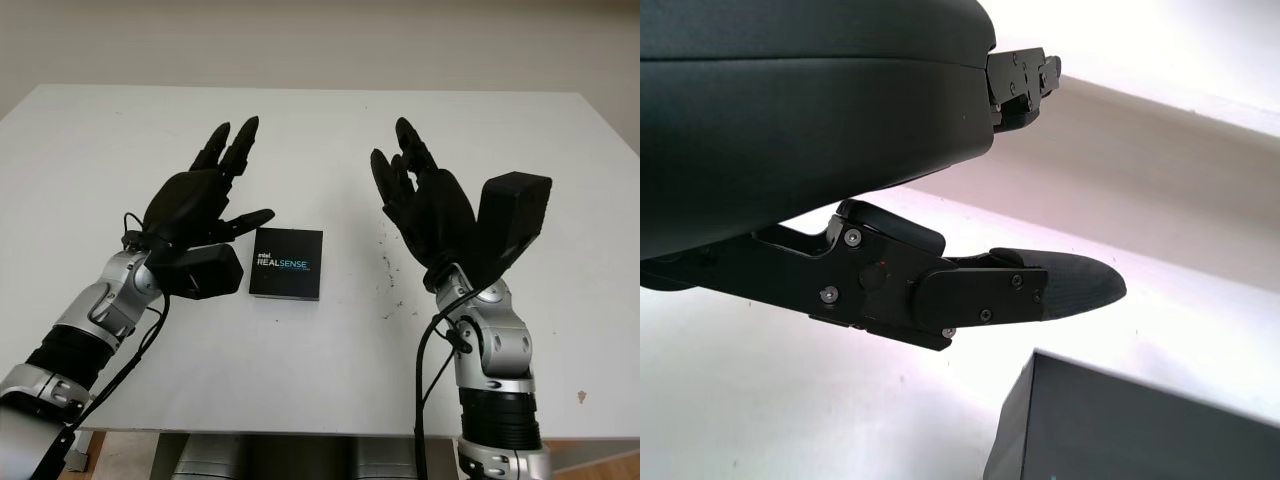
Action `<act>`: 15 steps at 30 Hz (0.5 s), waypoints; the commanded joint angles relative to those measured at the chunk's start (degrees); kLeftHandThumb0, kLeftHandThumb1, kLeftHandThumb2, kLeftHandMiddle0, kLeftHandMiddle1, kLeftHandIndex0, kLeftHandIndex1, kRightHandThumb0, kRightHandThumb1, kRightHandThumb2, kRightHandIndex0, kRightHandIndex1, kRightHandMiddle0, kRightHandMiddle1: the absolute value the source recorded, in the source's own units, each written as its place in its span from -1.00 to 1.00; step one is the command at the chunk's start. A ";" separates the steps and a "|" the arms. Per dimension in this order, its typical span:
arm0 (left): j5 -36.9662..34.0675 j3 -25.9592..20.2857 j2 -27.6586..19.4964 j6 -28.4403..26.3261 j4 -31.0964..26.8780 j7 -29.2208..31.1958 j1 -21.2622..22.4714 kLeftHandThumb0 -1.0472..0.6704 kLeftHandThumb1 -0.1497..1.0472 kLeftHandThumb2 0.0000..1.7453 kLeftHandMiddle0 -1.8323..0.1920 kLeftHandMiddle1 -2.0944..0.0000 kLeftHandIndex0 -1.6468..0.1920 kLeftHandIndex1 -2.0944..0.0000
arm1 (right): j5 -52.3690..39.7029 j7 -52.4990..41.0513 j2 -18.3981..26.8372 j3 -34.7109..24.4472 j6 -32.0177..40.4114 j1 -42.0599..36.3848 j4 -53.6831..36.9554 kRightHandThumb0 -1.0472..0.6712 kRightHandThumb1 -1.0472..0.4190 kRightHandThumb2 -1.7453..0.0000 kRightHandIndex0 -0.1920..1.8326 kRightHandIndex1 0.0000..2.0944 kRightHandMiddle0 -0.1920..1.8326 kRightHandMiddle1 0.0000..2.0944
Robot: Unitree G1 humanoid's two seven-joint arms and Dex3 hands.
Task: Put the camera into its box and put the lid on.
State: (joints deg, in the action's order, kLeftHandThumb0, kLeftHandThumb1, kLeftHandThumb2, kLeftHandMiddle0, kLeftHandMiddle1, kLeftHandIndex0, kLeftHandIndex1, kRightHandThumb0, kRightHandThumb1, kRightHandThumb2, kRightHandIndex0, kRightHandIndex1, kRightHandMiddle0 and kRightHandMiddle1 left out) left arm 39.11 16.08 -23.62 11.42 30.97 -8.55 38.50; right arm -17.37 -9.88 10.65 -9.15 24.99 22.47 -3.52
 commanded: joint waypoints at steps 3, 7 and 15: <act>-1.31 -0.81 0.96 -3.02 0.78 0.70 3.01 -0.52 1.00 -0.56 1.00 1.00 1.00 1.00 | 0.17 -0.31 0.20 -0.15 -0.97 0.63 0.27 -0.31 -1.00 0.50 -1.00 -0.96 -0.90 -0.96; -5.99 -3.50 2.54 -1.20 0.32 -1.86 2.46 -0.46 1.00 -0.58 0.96 0.98 0.91 0.96 | 0.19 -0.07 0.21 -0.27 -0.72 0.02 -0.47 -0.30 -1.00 0.51 -0.99 -0.95 -0.89 -0.95; -16.27 -9.01 -0.40 12.07 -8.54 -1.01 -2.95 -0.53 1.00 -0.67 0.76 0.85 0.76 0.87 | -0.51 -0.04 0.14 -0.73 -0.68 -0.87 -1.23 -0.30 -1.00 0.51 -1.00 -0.96 -0.89 -0.95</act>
State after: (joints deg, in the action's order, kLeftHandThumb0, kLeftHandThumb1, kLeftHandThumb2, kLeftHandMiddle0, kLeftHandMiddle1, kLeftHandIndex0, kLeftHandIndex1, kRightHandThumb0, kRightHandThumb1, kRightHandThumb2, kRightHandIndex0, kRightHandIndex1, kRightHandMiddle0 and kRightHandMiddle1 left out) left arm 23.90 8.01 -22.52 22.50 24.94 -11.12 36.71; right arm -17.64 -9.77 10.67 -9.48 24.74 21.70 -3.31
